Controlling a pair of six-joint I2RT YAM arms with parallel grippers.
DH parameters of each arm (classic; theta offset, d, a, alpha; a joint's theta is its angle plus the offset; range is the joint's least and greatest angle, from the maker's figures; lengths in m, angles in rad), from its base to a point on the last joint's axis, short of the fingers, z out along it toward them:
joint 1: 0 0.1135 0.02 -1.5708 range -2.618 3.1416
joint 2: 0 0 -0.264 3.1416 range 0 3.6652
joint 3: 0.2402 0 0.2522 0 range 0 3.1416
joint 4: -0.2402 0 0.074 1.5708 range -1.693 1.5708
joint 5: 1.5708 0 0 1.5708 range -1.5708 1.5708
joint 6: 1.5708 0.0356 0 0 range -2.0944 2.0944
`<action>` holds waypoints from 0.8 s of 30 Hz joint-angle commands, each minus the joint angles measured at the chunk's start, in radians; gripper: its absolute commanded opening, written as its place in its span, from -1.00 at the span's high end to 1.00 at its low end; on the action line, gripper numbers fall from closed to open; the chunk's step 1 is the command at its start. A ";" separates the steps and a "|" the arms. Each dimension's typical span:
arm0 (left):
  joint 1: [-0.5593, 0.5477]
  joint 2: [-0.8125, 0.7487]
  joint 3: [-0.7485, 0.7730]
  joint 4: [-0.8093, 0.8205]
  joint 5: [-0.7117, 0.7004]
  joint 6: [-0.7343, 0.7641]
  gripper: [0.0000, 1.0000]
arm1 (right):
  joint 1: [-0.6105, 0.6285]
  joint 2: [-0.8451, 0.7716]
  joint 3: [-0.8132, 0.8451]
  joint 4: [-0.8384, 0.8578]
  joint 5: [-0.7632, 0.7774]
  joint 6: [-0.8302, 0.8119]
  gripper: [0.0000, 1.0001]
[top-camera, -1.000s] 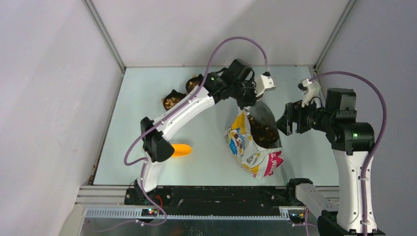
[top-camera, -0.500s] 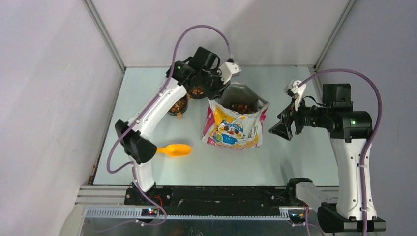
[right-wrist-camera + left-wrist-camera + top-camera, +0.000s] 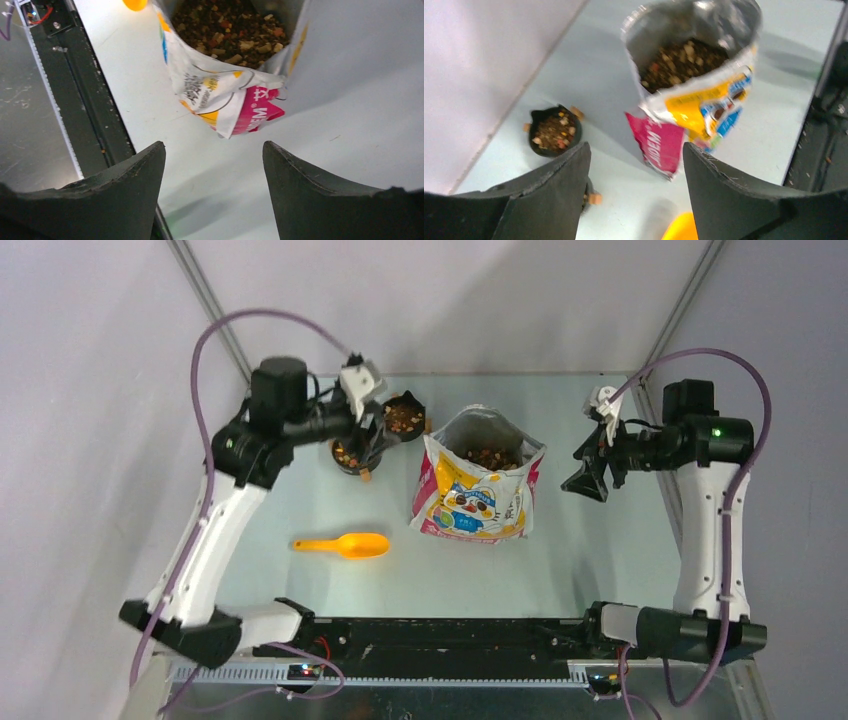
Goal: Serve the pet food
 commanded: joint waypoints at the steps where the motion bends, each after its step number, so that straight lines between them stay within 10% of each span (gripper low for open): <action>1: -0.005 -0.092 -0.265 0.167 0.089 0.032 -0.51 | -0.027 0.066 -0.002 0.034 -0.048 -0.151 -0.48; 24: -0.006 0.199 -0.228 0.346 0.248 -0.057 -0.38 | 0.142 0.299 -0.105 0.478 -0.078 0.133 -0.21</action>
